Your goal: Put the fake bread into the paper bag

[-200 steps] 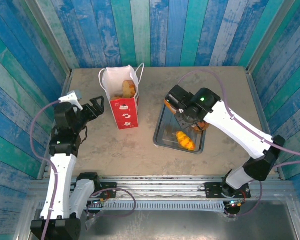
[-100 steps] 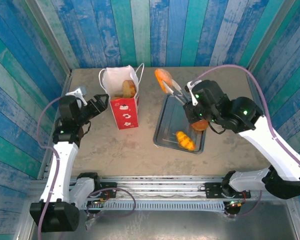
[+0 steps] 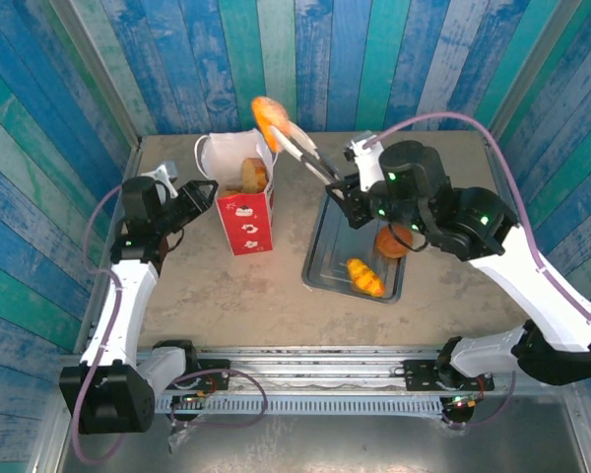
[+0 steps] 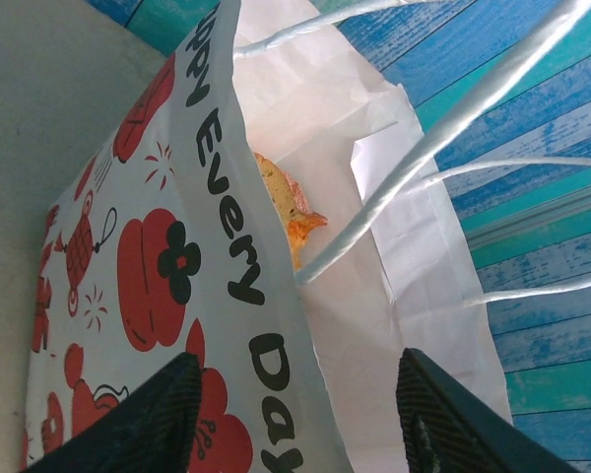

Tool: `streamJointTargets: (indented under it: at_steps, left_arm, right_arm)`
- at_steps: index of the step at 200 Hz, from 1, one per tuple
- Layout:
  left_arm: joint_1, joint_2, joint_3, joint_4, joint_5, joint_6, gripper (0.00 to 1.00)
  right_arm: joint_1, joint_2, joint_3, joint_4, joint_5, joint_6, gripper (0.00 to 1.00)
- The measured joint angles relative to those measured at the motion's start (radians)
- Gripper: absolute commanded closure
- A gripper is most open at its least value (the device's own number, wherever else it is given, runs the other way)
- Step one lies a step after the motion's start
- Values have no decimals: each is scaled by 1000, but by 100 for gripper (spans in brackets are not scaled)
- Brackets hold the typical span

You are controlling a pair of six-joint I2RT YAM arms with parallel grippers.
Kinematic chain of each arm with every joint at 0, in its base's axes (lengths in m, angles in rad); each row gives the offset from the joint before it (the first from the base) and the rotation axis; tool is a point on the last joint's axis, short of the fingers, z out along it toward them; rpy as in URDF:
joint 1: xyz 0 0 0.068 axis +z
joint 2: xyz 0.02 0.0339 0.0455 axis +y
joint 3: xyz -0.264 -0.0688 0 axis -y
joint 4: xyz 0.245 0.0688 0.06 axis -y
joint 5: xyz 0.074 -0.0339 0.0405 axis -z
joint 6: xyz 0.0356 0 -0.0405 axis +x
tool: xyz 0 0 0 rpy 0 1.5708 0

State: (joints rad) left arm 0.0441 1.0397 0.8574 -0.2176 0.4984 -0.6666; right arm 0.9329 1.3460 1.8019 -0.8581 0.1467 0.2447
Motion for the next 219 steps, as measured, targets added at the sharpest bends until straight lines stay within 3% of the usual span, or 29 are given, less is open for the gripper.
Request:
streamJointTargets:
  at_steps: [105,180,219]
  left_arm:
    - [0,6,0,7,12,12,68]
    - [0,6,0,1,5,20,69]
    - [0,5,0,0,-2,20,69]
  right_arm:
    - [68,390,229,-67,110,-56,86]
    - [67,552,357,-215,201,-82,63]
    - [68,554,377,-235,199,-88,60]
